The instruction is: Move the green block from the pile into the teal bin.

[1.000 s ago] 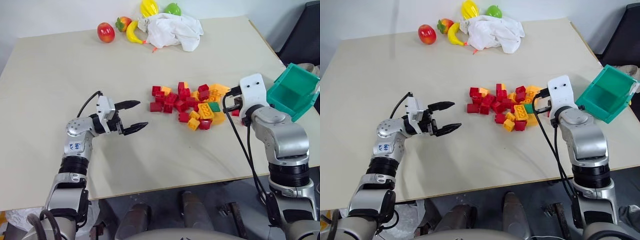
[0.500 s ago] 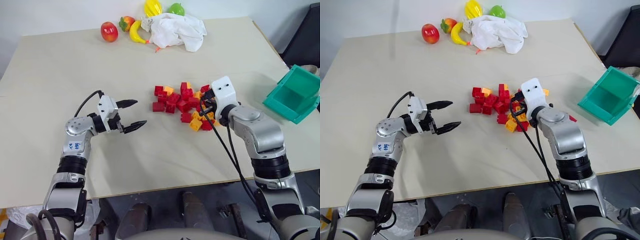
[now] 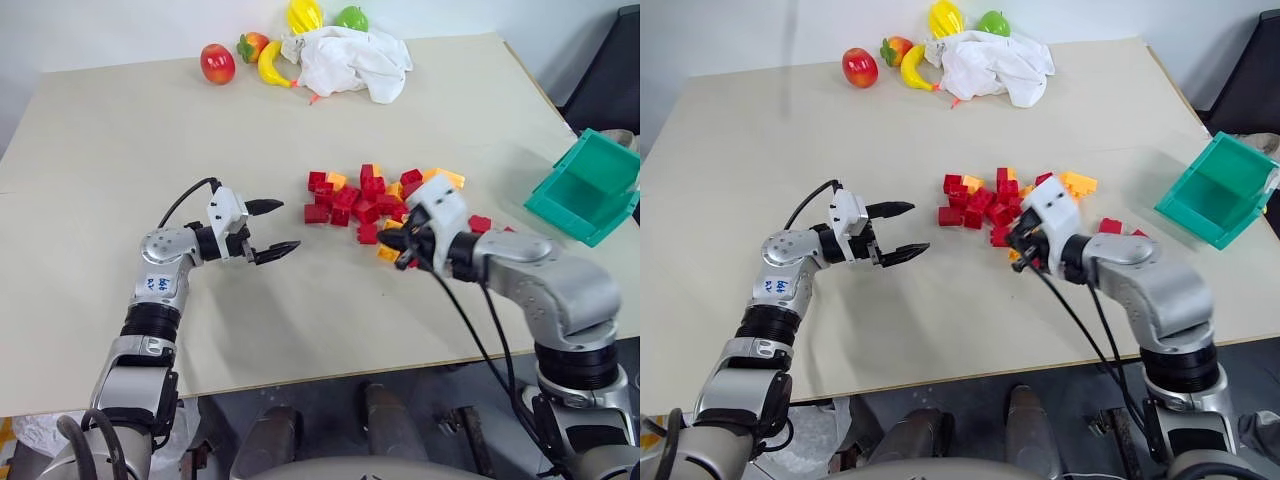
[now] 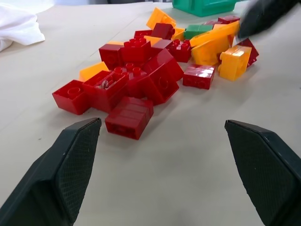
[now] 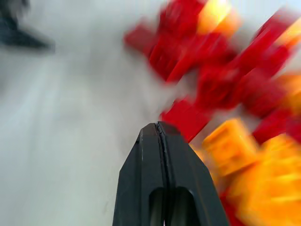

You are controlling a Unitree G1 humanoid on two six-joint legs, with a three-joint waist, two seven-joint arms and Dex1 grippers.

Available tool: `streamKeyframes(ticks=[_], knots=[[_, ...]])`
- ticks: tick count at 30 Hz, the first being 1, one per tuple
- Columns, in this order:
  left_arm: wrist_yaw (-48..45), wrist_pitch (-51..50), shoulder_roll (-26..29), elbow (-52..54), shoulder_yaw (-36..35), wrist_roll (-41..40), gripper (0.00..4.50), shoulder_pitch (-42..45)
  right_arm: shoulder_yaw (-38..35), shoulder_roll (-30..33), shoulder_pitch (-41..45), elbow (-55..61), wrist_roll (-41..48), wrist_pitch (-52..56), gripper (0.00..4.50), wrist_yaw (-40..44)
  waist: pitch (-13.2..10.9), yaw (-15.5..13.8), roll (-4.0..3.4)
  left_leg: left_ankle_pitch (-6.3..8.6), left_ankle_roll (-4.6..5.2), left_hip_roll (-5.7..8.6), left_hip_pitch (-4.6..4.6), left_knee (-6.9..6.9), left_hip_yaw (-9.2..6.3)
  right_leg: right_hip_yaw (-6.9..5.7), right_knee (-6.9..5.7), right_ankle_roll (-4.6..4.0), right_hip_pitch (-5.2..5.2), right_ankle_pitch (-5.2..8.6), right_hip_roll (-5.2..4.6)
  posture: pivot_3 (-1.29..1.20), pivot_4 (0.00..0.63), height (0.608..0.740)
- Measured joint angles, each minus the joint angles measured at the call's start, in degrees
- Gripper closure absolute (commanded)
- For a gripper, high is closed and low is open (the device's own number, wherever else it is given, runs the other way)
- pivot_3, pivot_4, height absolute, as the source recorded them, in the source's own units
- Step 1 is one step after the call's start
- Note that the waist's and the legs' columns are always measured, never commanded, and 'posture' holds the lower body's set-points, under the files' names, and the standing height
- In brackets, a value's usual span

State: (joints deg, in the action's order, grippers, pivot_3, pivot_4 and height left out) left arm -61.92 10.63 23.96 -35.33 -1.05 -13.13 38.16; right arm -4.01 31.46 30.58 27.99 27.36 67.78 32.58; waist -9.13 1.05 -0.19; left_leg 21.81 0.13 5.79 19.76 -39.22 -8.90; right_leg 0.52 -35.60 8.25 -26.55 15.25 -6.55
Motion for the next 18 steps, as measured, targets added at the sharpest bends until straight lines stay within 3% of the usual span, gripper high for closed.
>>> streamKeyframes(ticks=[4,7,13,18], knots=[[-1.19,-0.16,-0.90,-1.84,0.00,-0.17,0.00,1.37,-9.41,6.32,-4.06,2.46,4.36,-2.26,4.48,4.40,0.00,-1.06,0.00,0.02,0.04,0.03,0.05,0.01,0.00,-0.01,0.06,0.01,-0.01,0.00,-0.01,0.00,0.150,0.740],[-2.25,-0.04,-1.03,-2.71,-0.17,-0.35,0.00,2.12,-14.48,15.50,-11.36,2.23,4.65,-7.11,3.95,10.57,-0.01,-1.95,0.00,0.00,0.13,0.11,0.13,-0.01,0.01,-0.03,0.15,0.10,-0.01,-0.05,-0.07,0.00,0.150,0.740],[-5.09,0.46,-1.34,-4.70,-0.31,-0.84,0.00,3.37,-25.74,25.84,-26.85,-0.48,3.54,-11.36,1.96,18.35,-0.03,-2.61,0.02,-0.02,0.20,0.19,0.33,-0.34,0.04,-0.01,0.17,0.26,-0.01,-0.18,-0.10,0.00,0.150,0.740],[-6.87,0.80,-1.37,-6.14,-0.40,-1.07,0.00,4.57,-28.55,28.26,-29.08,-1.48,3.03,-11.69,0.41,19.19,-0.04,-2.34,0.03,-0.02,0.19,0.11,0.34,-0.66,0.18,0.04,0.33,0.19,0.02,-0.42,-0.05,0.00,0.150,0.740]])
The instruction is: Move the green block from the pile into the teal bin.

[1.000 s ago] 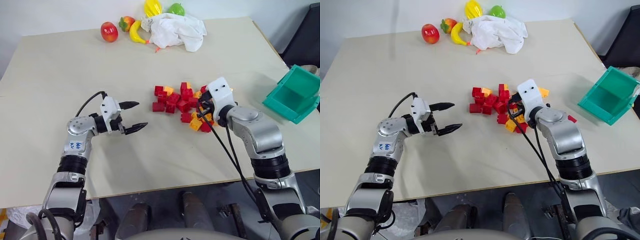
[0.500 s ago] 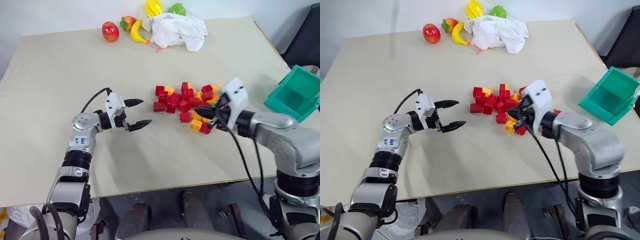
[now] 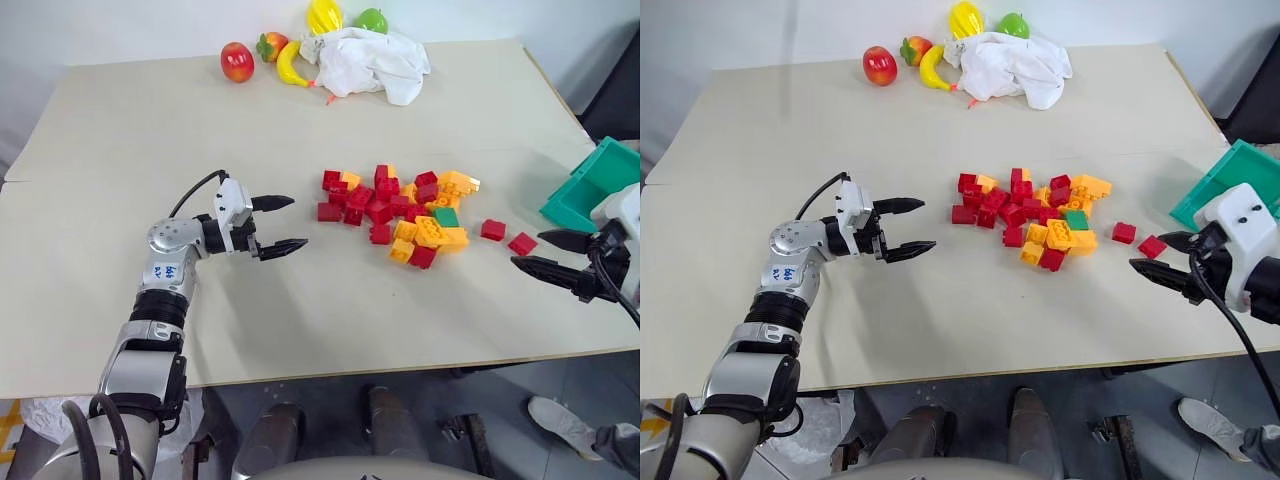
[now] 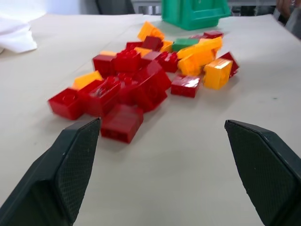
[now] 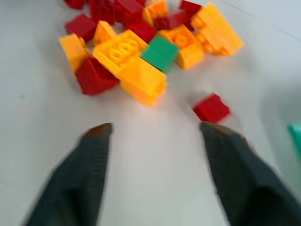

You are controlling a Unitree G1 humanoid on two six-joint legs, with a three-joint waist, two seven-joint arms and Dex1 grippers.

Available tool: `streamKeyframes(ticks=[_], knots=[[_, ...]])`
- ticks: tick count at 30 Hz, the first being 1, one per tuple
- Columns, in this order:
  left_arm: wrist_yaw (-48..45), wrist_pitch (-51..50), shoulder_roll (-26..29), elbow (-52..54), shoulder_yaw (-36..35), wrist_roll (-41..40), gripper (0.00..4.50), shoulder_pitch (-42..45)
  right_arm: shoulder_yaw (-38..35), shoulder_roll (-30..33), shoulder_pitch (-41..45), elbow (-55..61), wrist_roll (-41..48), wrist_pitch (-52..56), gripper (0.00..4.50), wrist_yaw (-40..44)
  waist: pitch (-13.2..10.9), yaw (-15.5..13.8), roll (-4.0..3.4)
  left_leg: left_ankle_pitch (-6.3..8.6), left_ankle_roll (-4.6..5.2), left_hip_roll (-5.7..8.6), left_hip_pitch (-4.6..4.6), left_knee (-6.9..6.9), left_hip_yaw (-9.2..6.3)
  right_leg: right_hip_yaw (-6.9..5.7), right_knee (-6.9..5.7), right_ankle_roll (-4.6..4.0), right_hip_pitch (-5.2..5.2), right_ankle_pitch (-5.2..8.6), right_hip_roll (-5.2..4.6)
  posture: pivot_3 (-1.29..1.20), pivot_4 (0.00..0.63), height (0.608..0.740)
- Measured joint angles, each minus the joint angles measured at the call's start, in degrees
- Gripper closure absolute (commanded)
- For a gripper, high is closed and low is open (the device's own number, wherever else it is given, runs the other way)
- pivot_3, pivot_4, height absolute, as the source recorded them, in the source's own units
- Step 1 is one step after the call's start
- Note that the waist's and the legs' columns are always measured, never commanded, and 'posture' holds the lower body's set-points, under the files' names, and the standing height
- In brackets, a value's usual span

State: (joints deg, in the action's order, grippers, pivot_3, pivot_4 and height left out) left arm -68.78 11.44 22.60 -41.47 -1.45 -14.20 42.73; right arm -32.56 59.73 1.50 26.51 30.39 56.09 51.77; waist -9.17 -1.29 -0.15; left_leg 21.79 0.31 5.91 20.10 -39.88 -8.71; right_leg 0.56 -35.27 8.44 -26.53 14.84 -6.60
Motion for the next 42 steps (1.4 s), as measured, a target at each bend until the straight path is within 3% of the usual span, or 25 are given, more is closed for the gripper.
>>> streamKeyframes(ticks=[1,2,6,13,21,29,42], knots=[[-0.31,0.18,0.01,-0.15,0.00,0.00,0.00,0.08,0.05,0.40,-0.03,-0.01,0.03,0.19,0.08,-0.11,-0.02,-0.08,-0.01,0.00,0.00,0.00,0.02,-0.06,0.00,0.00,-0.04,-0.01,0.00,-0.02,0.00,0.00,0.150,0.740],[-0.79,0.42,0.02,-0.30,-0.15,-0.05,0.00,0.15,0.34,0.59,0.42,-0.03,0.14,0.47,0.03,-0.43,-0.02,-0.16,0.00,0.00,-0.01,0.01,0.01,-0.09,-0.01,0.00,-0.04,-0.01,0.02,-0.04,0.00,0.00,0.150,0.740],[-2.53,1.24,-0.22,-0.42,-0.99,-1.62,0.00,0.35,4.32,0.29,5.82,-0.04,1.16,2.84,0.03,-3.69,-0.02,-0.18,0.00,-0.01,0.00,0.02,0.02,-0.14,-0.01,0.01,-0.02,-0.01,0.03,-0.09,-0.03,0.00,0.150,0.740],[-3.25,1.22,-0.63,0.22,-1.19,-1.86,0.00,0.27,18.11,-8.50,19.54,-5.32,-0.60,6.85,0.03,-15.17,-0.05,-0.20,0.04,-0.01,0.00,0.03,0.11,-0.12,-0.07,-0.03,0.08,-0.01,-0.03,-0.11,-0.04,0.00,0.150,0.740],[-2.61,1.03,-0.73,2.01,-1.50,-1.87,0.00,-1.01,29.65,-18.77,34.76,-27.60,-10.99,1.55,0.03,-24.63,-0.05,0.04,0.02,-0.04,0.07,0.08,0.15,-0.06,-0.06,-0.05,0.08,0.05,-0.06,-0.16,-0.06,0.00,0.150,0.740],[-1.73,0.27,-0.84,3.80,-1.55,-1.87,0.00,-2.60,37.04,-20.35,42.67,-37.83,-14.75,-1.59,0.03,-19.55,-0.05,0.45,0.02,-0.04,0.08,0.11,0.15,-0.12,-0.08,-0.06,-0.04,0.05,-0.04,-0.17,-0.07,0.00,0.150,0.740],[-0.67,0.13,-0.85,5.85,-1.62,-1.88,0.00,-3.49,47.15,-16.60,50.43,-41.23,-18.39,8.74,0.03,-9.32,-0.03,1.46,0.01,-0.04,0.07,0.07,0.14,-0.10,-0.08,-0.06,-0.11,0.04,-0.06,-0.17,-0.05,0.00,0.150,0.740]])
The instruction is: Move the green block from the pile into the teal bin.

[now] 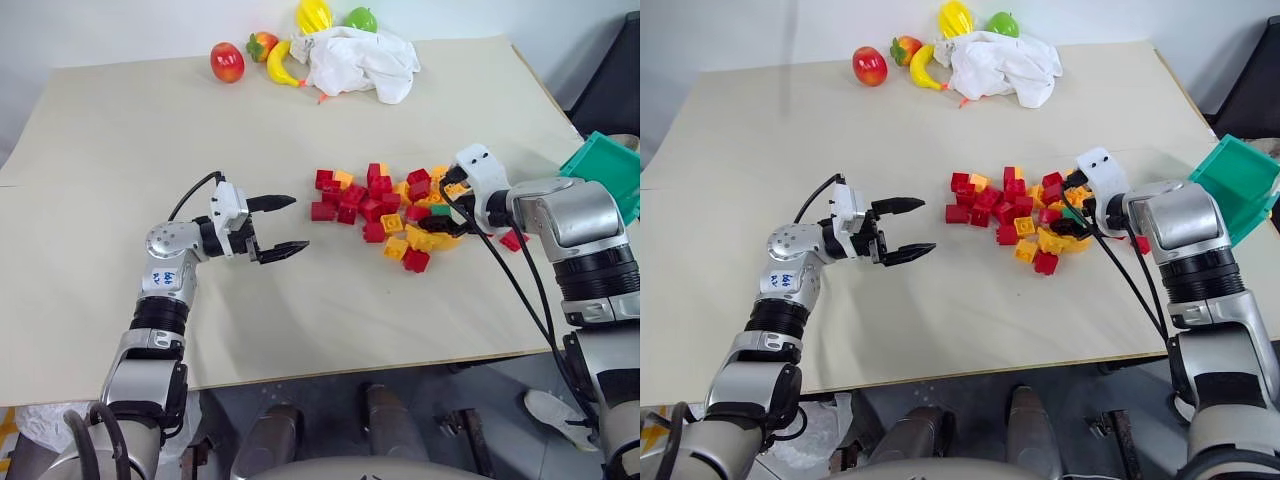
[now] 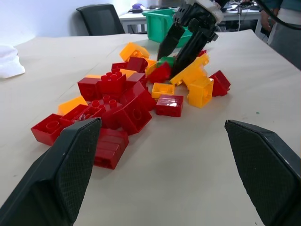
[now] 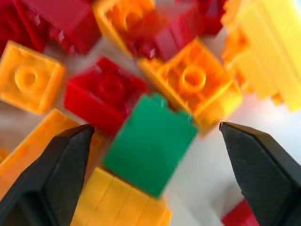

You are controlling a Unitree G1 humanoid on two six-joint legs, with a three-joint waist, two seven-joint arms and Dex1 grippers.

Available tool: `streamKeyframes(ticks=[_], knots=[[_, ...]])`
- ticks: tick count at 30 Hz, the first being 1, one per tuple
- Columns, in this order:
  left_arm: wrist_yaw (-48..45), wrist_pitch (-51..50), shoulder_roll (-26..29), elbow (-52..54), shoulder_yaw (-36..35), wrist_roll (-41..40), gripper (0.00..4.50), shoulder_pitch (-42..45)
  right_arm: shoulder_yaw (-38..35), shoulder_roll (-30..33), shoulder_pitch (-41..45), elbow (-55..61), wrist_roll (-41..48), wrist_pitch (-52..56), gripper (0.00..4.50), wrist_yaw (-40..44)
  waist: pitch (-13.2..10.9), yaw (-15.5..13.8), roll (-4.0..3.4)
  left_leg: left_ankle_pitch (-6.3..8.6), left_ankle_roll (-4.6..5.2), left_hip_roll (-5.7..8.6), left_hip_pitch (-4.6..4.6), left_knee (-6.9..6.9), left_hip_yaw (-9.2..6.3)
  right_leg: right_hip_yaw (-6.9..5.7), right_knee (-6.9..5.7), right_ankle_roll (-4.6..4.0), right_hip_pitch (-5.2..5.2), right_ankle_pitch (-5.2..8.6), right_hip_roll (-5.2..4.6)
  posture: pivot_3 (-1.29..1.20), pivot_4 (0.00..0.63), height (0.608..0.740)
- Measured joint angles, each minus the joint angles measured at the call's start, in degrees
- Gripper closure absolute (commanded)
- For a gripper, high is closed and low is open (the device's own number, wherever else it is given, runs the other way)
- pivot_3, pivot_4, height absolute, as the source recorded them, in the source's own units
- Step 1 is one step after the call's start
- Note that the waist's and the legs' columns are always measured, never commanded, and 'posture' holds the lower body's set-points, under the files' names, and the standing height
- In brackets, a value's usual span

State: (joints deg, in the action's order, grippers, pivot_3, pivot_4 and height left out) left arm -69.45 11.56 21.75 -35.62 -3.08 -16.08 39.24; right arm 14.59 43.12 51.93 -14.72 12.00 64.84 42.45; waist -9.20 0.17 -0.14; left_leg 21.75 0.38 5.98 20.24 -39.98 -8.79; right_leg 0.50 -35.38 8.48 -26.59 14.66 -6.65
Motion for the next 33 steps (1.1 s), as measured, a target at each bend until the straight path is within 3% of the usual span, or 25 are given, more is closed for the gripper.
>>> streamKeyframes(ticks=[1,4,8,12,23,29,33], knots=[[0.04,-0.06,0.01,0.12,0.00,0.00,0.00,-0.35,0.23,0.32,0.07,0.00,-0.18,0.41,0.03,0.65,0.00,-0.06,0.00,0.00,0.00,0.02,0.01,0.01,0.00,0.00,0.02,0.00,0.00,0.00,-0.01,0.00,0.150,0.740],[0.19,-0.23,0.02,0.15,0.00,0.00,0.00,-0.96,0.22,0.18,0.05,-0.06,-0.33,0.07,0.61,1.31,0.00,-0.07,0.00,0.00,0.00,0.03,0.02,0.00,0.00,0.00,0.03,0.00,0.00,0.00,-0.02,0.00,0.150,0.740],[0.48,-0.27,0.01,1.13,0.01,0.00,0.00,-1.07,0.22,-0.87,-0.42,-0.18,-0.62,-0.95,2.02,1.29,0.00,-0.06,0.00,0.00,0.00,0.02,0.02,0.00,0.01,0.00,0.02,0.00,-0.01,0.00,-0.02,0.00,0.150,0.740],[0.40,-0.28,-0.09,1.12,0.25,0.00,0.00,-1.03,-0.42,-0.84,-0.63,1.25,-0.62,-1.02,3.04,1.25,-0.01,-0.06,0.00,0.00,0.00,0.02,0.04,0.00,0.01,0.00,0.02,0.00,-0.03,0.00,-0.02,0.00,0.150,0.740],[3.98,-1.14,-3.74,1.14,4.44,2.82,0.00,2.44,-11.57,3.86,-7.26,14.94,-0.29,-1.97,3.03,-1.55,-0.02,-0.90,0.00,0.00,0.01,0.10,0.10,-0.02,-0.03,-0.01,0.03,0.01,-0.05,0.00,-0.07,0.00,0.150,0.740],[12.22,-3.25,-8.29,1.16,8.53,7.97,0.00,7.21,-21.92,10.87,-20.07,19.55,-1.38,-16.69,3.03,-1.60,-0.03,-1.80,0.02,-0.04,0.10,0.19,0.13,-0.01,0.10,0.04,0.20,0.17,-0.01,-0.09,-0.10,0.00,0.150,0.740],[15.95,-4.12,-13.68,-0.33,10.06,9.55,0.00,10.34,-23.14,17.50,-23.04,11.98,-5.45,-26.01,3.03,-2.32,-0.06,-1.63,-0.03,-0.09,0.18,0.21,0.12,-0.03,0.30,0.18,0.32,0.27,-0.02,-0.15,-0.11,0.00,0.150,0.740]])
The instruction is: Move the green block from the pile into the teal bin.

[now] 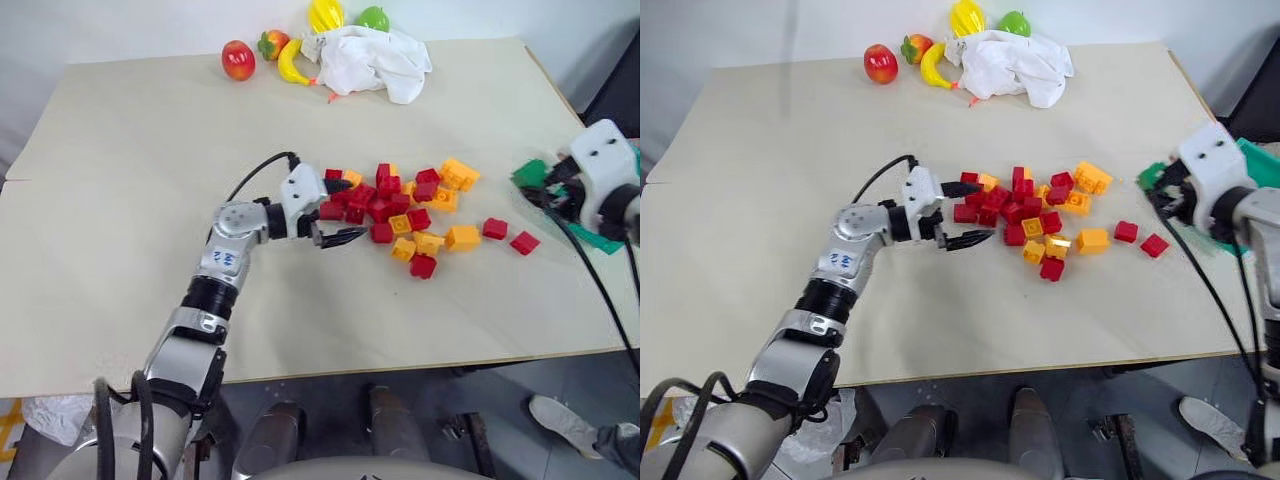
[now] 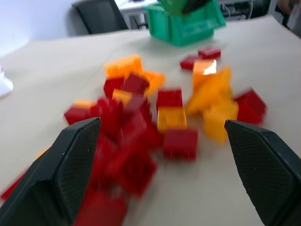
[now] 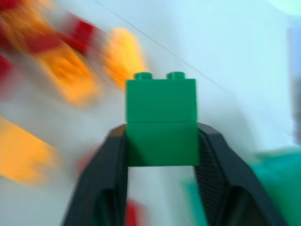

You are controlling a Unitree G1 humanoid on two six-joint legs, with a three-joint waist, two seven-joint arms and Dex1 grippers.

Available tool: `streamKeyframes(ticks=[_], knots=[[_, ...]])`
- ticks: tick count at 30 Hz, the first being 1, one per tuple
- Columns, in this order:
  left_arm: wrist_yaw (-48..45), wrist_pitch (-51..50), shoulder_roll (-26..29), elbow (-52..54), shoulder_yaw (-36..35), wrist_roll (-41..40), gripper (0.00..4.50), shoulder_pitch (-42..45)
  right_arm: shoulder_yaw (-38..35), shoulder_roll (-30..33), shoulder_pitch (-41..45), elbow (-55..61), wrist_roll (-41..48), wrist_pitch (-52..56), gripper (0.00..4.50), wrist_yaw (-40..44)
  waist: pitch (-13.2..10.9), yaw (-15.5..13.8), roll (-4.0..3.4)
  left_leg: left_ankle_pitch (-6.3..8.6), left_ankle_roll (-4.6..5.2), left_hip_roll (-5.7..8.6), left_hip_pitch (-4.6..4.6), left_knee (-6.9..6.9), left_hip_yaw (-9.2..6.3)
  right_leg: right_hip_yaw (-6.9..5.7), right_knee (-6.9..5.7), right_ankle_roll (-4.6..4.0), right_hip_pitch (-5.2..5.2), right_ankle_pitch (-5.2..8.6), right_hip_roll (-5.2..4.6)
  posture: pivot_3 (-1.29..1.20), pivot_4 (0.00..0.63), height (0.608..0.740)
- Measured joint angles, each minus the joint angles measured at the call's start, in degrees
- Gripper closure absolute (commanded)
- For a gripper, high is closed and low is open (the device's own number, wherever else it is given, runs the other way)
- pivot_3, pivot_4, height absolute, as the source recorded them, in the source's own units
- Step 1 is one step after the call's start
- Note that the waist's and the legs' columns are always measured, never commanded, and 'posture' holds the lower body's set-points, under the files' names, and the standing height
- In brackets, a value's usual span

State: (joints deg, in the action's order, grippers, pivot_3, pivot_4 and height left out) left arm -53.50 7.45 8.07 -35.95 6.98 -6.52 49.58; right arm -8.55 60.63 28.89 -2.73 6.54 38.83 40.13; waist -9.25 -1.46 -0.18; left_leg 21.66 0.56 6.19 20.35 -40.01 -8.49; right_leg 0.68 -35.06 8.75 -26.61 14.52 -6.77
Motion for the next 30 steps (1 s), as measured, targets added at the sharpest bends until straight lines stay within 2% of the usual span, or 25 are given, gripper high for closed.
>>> streamKeyframes(ticks=[4,8,13,15,17,21,24,28,30], knots=[[1.18,-0.29,-3.21,-1.49,1.09,0.27,0.00,2.54,0.92,3.51,4.59,-13.66,-5.62,-9.28,3.03,-2.62,0.00,0.22,0.00,-0.01,0.01,0.00,-0.15,0.11,0.32,0.24,0.09,0.01,0.00,-0.03,0.10,0.00,0.150,0.740],[1.63,0.21,-3.78,-3.46,1.08,0.42,0.00,3.80,4.56,2.40,10.25,-28.39,-9.48,-18.12,3.03,-3.92,-0.01,0.81,-0.04,-0.01,0.01,-0.06,-0.27,0.21,0.73,0.48,0.06,-0.01,-0.05,-0.04,0.16,0.00,0.150,0.740],[2.20,1.22,-3.73,-5.83,0.88,0.58,0.00,4.33,6.87,-0.93,18.06,-43.37,-12.39,-27.32,1.36,-7.05,-0.10,0.98,-0.19,-0.04,0.07,-0.07,-0.25,0.21,1.14,0.72,0.11,0.12,-0.11,-0.11,0.14,0.00,0.150,0.740],[2.44,1.76,-3.52,-5.88,0.81,0.59,0.00,4.34,7.12,-1.61,20.00,-47.28,-12.74,-30.88,0.56,-7.16,-0.10,1.00,-0.20,-0.04,0.08,-0.07,-0.24,0.23,1.16,0.74,0.14,0.14,-0.11,-0.13,0.14,0.00,0.150,0.740],[2.63,2.06,-2.92,-5.87,0.61,0.57,0.00,4.33,7.12,-1.97,20.55,-48.33,-12.77,-32.63,0.08,-6.91,-0.10,0.96,-0.20,-0.05,0.09,-0.07,-0.23,0.24,1.16,0.74,0.13,0.17,-0.11,-0.15,0.14,0.00,0.150,0.740],[2.50,2.20,-2.14,-5.72,-0.01,0.42,0.00,4.05,6.87,-2.10,20.65,-47.66,-11.92,-32.50,0.03,-4.94,-0.10,0.65,-0.20,-0.06,0.13,-0.04,-0.19,0.23,1.14,0.80,0.13,0.26,-0.11,-0.22,0.14,0.00,0.150,0.740],[1.46,2.21,-1.53,-5.35,-0.02,0.25,0.00,3.04,5.25,-2.08,17.63,-41.99,-9.58,-29.78,0.03,-1.63,-0.10,0.39,-0.21,-0.06,0.16,-0.05,-0.17,0.24,1.13,0.85,0.17,0.30,-0.11,-0.27,0.15,0.00,0.150,0.740],[-1.28,0.84,0.37,-2.60,-0.43,-1.12,0.00,-0.60,1.10,-2.13,7.29,-25.40,-2.19,-22.58,0.03,5.66,-0.09,0.12,-0.22,-0.05,0.19,-0.07,-0.13,0.22,0.99,0.92,0.18,0.32,-0.17,-0.30,0.16,0.00,0.150,0.740],[-2.97,0.83,2.64,-0.91,-1.12,-1.68,0.00,-3.37,-1.53,-2.66,-0.70,-13.65,4.09,-19.08,0.03,10.86,-0.09,0.09,-0.23,-0.03,0.21,-0.06,-0.13,0.17,0.93,0.96,0.17,0.35,-0.18,-0.35,0.16,0.00,0.150,0.740]])
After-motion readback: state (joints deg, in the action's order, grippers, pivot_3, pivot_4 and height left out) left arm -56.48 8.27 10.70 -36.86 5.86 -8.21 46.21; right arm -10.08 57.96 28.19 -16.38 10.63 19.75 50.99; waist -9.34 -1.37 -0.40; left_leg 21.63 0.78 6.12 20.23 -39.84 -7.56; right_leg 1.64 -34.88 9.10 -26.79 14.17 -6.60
